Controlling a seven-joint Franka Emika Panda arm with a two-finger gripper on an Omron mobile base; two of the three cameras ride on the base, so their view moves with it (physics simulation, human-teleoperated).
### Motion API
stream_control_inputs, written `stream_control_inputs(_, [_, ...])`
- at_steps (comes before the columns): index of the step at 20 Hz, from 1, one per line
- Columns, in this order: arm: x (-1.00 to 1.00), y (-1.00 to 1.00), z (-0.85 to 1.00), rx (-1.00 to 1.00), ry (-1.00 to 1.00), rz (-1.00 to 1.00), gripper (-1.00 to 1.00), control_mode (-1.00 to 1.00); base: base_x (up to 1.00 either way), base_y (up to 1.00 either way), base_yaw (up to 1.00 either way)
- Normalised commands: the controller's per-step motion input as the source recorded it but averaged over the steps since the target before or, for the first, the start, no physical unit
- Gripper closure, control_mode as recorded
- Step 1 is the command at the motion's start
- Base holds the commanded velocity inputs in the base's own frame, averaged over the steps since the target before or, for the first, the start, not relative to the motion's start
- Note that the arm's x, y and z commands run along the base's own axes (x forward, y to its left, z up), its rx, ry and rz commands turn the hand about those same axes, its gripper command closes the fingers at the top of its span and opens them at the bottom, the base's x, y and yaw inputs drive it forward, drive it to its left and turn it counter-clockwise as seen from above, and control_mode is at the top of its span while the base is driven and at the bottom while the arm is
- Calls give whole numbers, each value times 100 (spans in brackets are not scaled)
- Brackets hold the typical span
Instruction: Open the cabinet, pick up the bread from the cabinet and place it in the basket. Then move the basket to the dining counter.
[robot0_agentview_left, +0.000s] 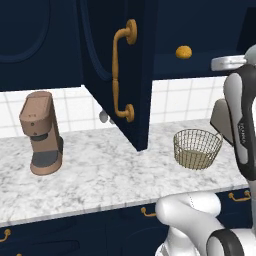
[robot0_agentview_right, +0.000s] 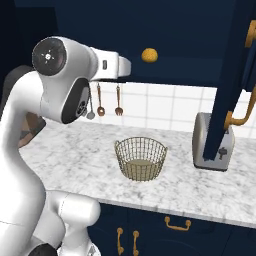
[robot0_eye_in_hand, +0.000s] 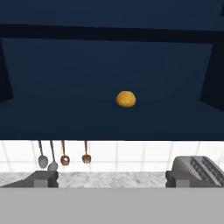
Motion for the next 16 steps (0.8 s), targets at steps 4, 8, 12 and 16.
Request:
stream_control_inputs(4, [49, -4, 0, 3, 0, 0, -100, -100, 0, 0, 0])
stream_control_inputs(8, [47, 0, 0, 6, 1, 0, -100, -100, 0, 0, 0])
stream_control_inputs(12, [40, 0, 0, 5, 12, -1, -100, -100, 0, 0, 0])
stream_control_inputs(16, [34, 0, -2, 0, 0, 0, -100, -100, 0, 0, 0])
